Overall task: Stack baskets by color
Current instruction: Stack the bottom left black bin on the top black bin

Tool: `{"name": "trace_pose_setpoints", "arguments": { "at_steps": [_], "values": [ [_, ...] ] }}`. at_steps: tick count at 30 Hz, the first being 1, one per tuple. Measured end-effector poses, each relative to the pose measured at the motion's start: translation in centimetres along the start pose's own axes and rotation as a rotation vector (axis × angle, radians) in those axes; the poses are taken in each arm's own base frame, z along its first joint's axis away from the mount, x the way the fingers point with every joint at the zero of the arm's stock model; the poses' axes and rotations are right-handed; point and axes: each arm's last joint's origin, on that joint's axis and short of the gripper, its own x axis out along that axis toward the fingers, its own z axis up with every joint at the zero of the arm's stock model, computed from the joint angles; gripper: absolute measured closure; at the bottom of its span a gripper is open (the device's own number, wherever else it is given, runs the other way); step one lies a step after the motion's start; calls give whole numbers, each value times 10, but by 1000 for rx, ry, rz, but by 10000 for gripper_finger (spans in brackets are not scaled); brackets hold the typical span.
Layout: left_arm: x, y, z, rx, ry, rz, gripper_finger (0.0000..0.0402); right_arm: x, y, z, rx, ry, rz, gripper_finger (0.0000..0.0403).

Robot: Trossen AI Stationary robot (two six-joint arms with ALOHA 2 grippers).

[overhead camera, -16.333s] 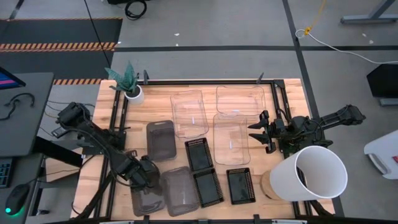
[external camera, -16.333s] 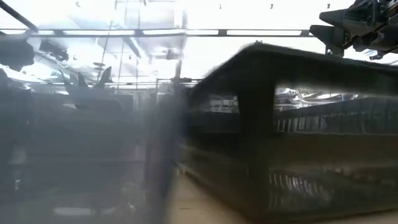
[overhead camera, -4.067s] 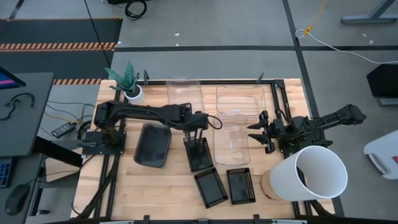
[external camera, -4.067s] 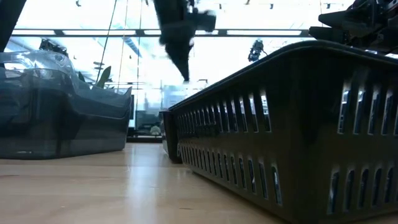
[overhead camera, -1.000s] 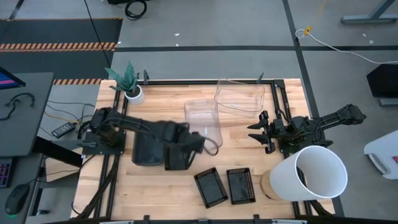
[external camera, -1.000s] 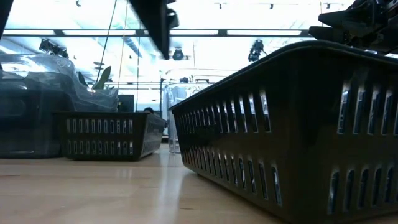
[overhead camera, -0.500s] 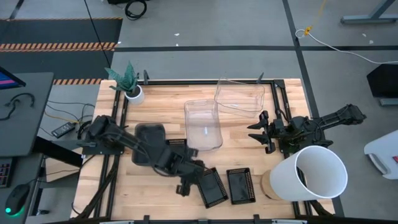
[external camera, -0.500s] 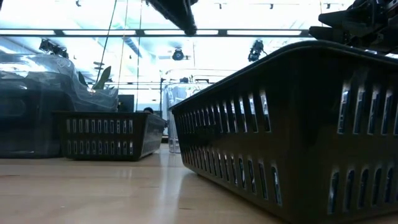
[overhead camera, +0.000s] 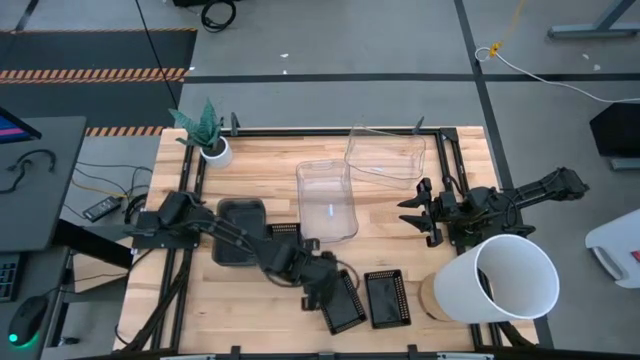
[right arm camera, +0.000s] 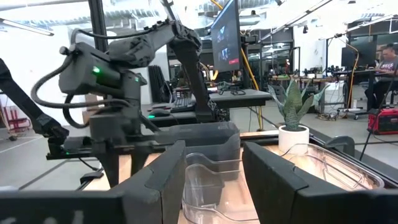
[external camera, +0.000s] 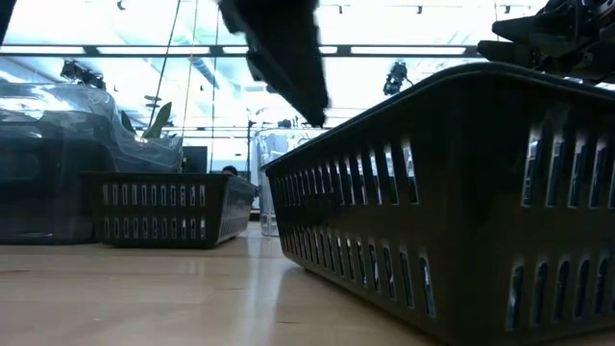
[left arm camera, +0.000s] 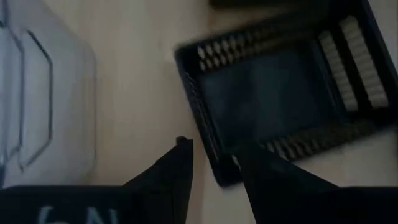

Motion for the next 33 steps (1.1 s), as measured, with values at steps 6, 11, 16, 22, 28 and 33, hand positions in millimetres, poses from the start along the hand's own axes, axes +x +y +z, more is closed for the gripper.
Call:
{"name": "trace_pose_setpoints", "arguments": {
  "at_steps": [6,11,16,22,28,33],
  "values": [
    [24,7,4,-55,2,-2,247,0,0,0,0,0,0,238],
    [39,6,3,-53,29,-57,231,0,0,0,0,2,0,238],
    [46,6,2,-35,32,-39,235,0,0,0,-1,3,0,238],
    [53,2,1,32,12,-21,276,0,0,0,-1,4,0,238],
    [64,4,-7,60,77,13,351,0,0,0,-1,4,0,238],
    [59,5,-7,96,84,11,391,0,0,0,-1,4,0,238]
  ]
}}
